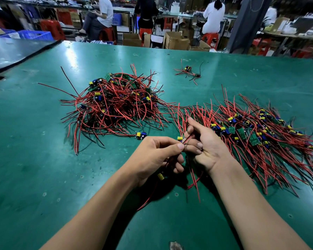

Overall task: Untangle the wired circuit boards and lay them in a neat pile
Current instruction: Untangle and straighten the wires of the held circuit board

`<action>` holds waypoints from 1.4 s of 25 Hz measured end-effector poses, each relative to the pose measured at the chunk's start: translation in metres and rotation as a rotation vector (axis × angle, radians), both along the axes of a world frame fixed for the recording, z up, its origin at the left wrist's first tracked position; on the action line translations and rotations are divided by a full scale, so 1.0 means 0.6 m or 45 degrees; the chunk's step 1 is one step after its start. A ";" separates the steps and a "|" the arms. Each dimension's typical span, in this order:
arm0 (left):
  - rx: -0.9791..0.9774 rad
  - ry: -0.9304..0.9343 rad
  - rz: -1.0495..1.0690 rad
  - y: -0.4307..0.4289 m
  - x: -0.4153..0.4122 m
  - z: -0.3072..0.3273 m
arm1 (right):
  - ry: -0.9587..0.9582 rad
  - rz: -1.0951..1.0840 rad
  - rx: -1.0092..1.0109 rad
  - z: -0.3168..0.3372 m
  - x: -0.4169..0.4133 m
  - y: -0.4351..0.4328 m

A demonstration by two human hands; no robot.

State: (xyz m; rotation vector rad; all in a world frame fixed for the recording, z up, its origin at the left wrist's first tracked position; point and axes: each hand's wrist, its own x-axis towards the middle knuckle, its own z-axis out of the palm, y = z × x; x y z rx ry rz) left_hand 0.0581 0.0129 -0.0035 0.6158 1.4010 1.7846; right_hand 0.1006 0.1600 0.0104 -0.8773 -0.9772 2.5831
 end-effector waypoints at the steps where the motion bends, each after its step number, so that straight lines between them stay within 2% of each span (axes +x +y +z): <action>1: -0.008 -0.007 -0.015 0.000 0.001 0.000 | 0.013 0.005 -0.059 0.002 0.002 0.003; 5: -0.071 -0.101 -0.066 -0.008 -0.005 0.004 | 0.056 -0.010 -0.061 0.003 0.007 0.009; 9: -0.081 -0.188 -0.013 -0.008 -0.009 0.010 | 0.081 -0.019 0.334 -0.001 0.009 -0.001; 15: 0.015 -0.201 0.252 -0.009 -0.029 0.019 | 0.064 0.126 0.764 -0.005 0.017 -0.008; 16: 0.044 -0.218 0.293 -0.010 -0.031 0.020 | 0.068 0.172 0.932 -0.008 0.019 -0.011; 18: 0.097 -0.273 0.368 -0.009 -0.035 0.021 | -0.004 0.203 1.533 -0.015 0.022 -0.014; 19: 0.116 -0.299 0.402 -0.009 -0.036 0.021 | -0.011 0.172 1.738 -0.020 0.022 -0.016; 20: 0.130 -0.324 0.435 -0.007 -0.036 0.021 | 0.006 0.132 1.821 -0.025 0.023 -0.019; 23: 0.172 -0.376 0.499 -0.003 -0.034 0.021 | 0.118 0.111 1.809 -0.031 0.023 -0.026; 28: 0.201 -0.527 0.594 -0.001 -0.042 0.022 | 0.020 0.461 2.187 -0.039 0.026 -0.031; 32: 0.197 -0.642 0.600 0.000 -0.043 0.023 | -0.003 0.445 2.388 -0.041 0.024 -0.047; 35: 0.191 -0.672 0.557 -0.006 -0.050 0.025 | 0.177 0.397 2.396 -0.044 0.025 -0.052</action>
